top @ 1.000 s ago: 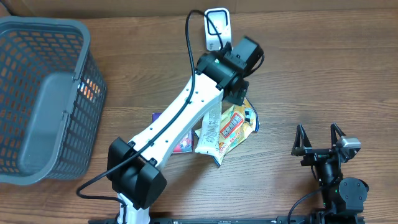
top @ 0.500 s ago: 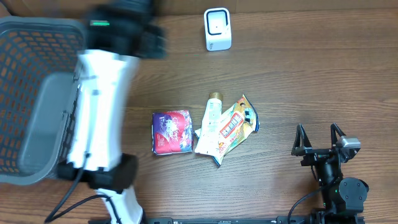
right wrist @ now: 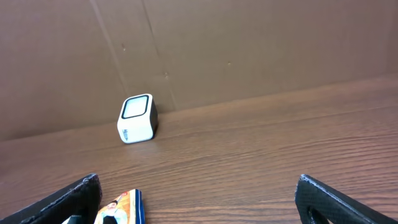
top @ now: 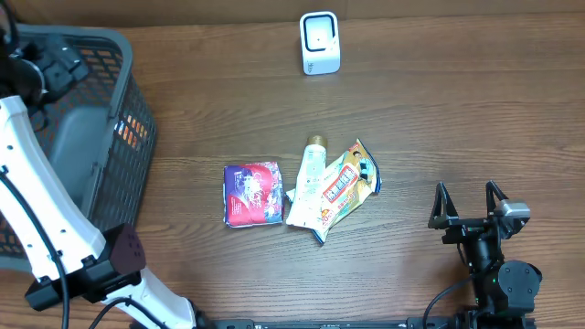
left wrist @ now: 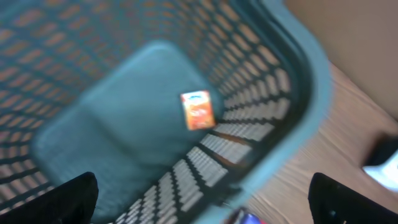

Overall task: Scan the item barcode
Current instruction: 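Release the white tube on the table and reach into the basket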

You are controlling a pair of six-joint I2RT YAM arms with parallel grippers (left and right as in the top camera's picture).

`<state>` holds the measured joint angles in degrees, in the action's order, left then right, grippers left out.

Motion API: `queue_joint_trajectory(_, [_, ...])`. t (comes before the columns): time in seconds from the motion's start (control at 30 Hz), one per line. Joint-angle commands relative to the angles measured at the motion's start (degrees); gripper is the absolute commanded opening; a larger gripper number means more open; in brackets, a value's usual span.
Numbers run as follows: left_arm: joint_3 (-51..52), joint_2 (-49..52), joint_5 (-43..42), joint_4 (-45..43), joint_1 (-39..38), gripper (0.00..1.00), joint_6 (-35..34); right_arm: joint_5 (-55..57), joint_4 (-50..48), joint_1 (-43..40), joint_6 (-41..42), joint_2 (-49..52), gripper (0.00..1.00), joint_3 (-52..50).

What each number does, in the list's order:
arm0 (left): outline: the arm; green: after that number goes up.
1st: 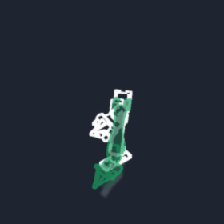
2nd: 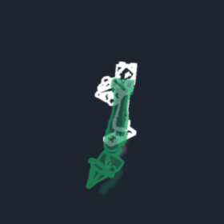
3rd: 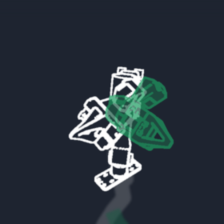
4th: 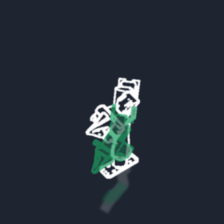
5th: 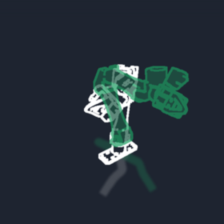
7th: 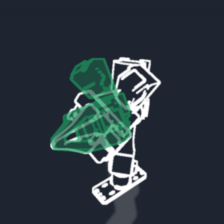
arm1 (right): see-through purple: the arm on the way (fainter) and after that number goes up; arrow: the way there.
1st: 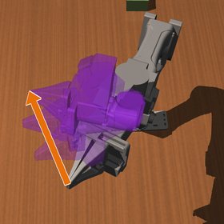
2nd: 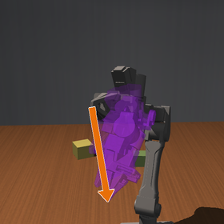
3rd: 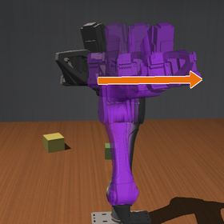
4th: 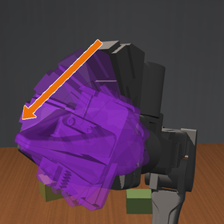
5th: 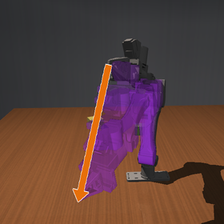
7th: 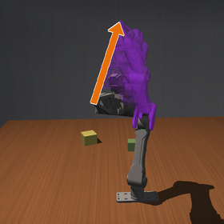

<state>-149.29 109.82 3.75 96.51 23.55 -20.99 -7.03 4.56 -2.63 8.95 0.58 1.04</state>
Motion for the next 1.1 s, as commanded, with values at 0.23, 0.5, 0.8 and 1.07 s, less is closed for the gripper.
queue_joint_trajectory(0.23, [11.15,0.79,11.82,-10.21,0.17,1.00,-2.21,0.57,-0.24,-0.11,-0.44,-0.42,1.00,-0.59])
queue_joint_trajectory(0.5, [31.34,1.07,10.93,-23.65,0.17,1.00,-2.14,0.57,-0.24,-0.11,-0.44,-0.42,1.00,-0.59])
queue_joint_trajectory(0.8, [44.04,1.44,1.05,-37.66,0.22,0.99,-1.77,0.57,-0.24,-0.11,-0.44,-0.42,1.00,-0.59])
queue_joint_trajectory(1.07, [44.96,6.58,-0.85,-38.62,1.22,1.00,-5.03,0.57,-0.24,-0.11,-0.44,-0.42,1.00,-0.59])
